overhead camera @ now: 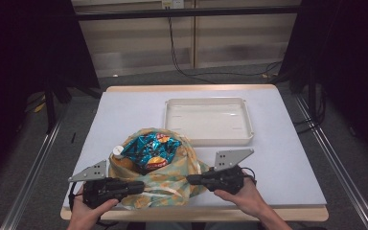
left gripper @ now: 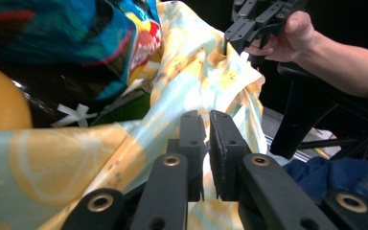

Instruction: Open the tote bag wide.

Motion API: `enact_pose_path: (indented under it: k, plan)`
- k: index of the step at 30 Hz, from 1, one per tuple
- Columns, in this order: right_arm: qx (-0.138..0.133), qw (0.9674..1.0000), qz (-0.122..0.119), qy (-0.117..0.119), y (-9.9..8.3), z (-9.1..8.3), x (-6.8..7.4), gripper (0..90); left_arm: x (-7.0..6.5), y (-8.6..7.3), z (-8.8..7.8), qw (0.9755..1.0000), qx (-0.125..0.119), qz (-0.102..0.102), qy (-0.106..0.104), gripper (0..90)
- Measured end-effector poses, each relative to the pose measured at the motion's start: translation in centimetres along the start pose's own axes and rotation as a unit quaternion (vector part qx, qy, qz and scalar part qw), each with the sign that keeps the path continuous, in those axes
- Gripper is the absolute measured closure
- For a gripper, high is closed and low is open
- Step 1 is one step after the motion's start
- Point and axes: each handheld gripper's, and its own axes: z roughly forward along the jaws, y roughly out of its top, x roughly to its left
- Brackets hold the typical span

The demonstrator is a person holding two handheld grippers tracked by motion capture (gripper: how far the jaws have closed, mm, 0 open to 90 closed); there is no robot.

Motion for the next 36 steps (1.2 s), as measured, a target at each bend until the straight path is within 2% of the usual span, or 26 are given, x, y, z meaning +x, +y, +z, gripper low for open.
enact_pose_path:
  k: [4, 6, 8, 10, 11, 12, 13, 15, 18, 20, 21, 22, 27, 29, 30, 31, 32, 33, 35, 36]
  plan:
    - [0.027, 0.9996, 0.01, -0.003, -2.0, -0.6, 0.2, 90.0, 0.2, -0.5, 0.7, 0.9998, 0.022, -0.001, 0.001, 81.0]
    - [0.037, 0.9991, 0.02, -0.006, -2.8, -0.6, -0.1, 90.0, 0.2, -0.8, 1.1, 0.9995, 0.03, -0.005, 0.001, 80.6]
    - [0.04, 0.9989, 0.022, -0.008, -3.1, -0.5, -0.3, 90.0, 0.3, -1.1, 1.3, 0.999, 0.043, 0.0, 0.007, 80.6]
    - [0.049, 0.9984, 0.026, -0.012, -3.6, -0.2, -0.6, 90.0, 0.5, -1.3, 1.6, 0.9987, 0.051, -0.002, 0.007, 80.6]
    - [0.066, 0.9975, 0.021, -0.015, -4.1, 0.4, -0.8, 90.0, 0.7, -1.4, 1.7, 0.9984, 0.055, -0.004, 0.009, 80.6]
    - [0.06, 0.9977, 0.032, -0.008, -4.2, 0.4, -1.0, 90.0, 0.9, -1.6, 1.8, 0.9983, 0.058, -0.006, 0.012, 80.6]
    - [0.06, 0.9977, 0.032, -0.008, -4.2, 0.4, -1.0, 90.0, 1.1, -1.8, 1.9, 0.9979, 0.063, -0.008, 0.013, 80.6]
    - [0.067, 0.9971, 0.034, -0.017, -4.5, 0.2, -1.3, 90.0, 1.4, -2.1, 2.0, 0.9972, 0.071, -0.008, 0.02, 80.6]
    - [0.074, 0.996, 0.043, -0.023, -5.1, 0.0, -1.6, 90.0, 1.5, -2.3, 2.0, 0.9976, 0.065, -0.017, 0.017, 80.4]
    - [0.078, 0.9956, 0.043, -0.027, -5.3, 0.0, -1.6, 90.0, 1.5, -2.2, 2.0, 0.9976, 0.067, -0.012, 0.015, 79.6]
    - [0.094, 0.9943, 0.04, -0.033, -5.6, 0.1, -1.6, 90.0, 1.2, -2.1, 2.0, 0.9981, 0.06, -0.012, 0.01, 78.2]
    - [0.098, 0.9939, 0.036, -0.035, -5.8, 0.2, -1.6, 90.0, 1.2, -2.1, 2.0, 0.9981, 0.06, -0.012, 0.01, 78.0]
    - [0.111, 0.9919, 0.036, -0.05, -6.1, 0.2, -2.0, 90.0, 0.6, -1.5, 1.2, 0.9996, 0.024, -0.005, 0.01, 77.4]
    - [0.107, 0.9922, 0.043, -0.048, -6.1, 0.2, -2.2, 90.0, 0.5, -1.1, 0.8, 0.9999, 0.005, -0.002, 0.009, 77.2]
    - [0.094, 0.9938, 0.042, -0.042, -5.9, -0.1, -2.2, 88.8, 0.5, -1.1, 0.8, 0.9999, 0.005, -0.002, 0.009, 76.1]
    - [0.094, 0.9938, 0.042, -0.042, -5.9, -0.1, -2.2, 88.8, 0.4, -0.9, 0.7, 1.0, -0.001, -0.006, 0.006, 76.1]
    - [0.084, 0.9948, 0.044, -0.037, -5.7, -0.3, -2.1, 85.4, 0.5, -0.8, 0.6, 1.0, -0.002, -0.001, 0.007, 75.9]
    - [0.069, 0.9957, 0.039, -0.048, -5.1, -0.8, -1.9, 77.8, 0.6, -0.6, 0.5, 0.9999, -0.011, -0.002, 0.009, 75.3]
    - [0.049, 0.9973, 0.035, -0.043, -4.7, -1.3, -1.7, 73.7, 0.7, -0.4, 0.5, 0.9997, -0.02, -0.007, 0.014, 75.2]
    - [0.049, 0.9973, 0.035, -0.043, -4.7, -1.3, -1.7, 73.7, 0.7, -0.4, 0.5, 0.9997, -0.02, -0.007, 0.014, 75.1]
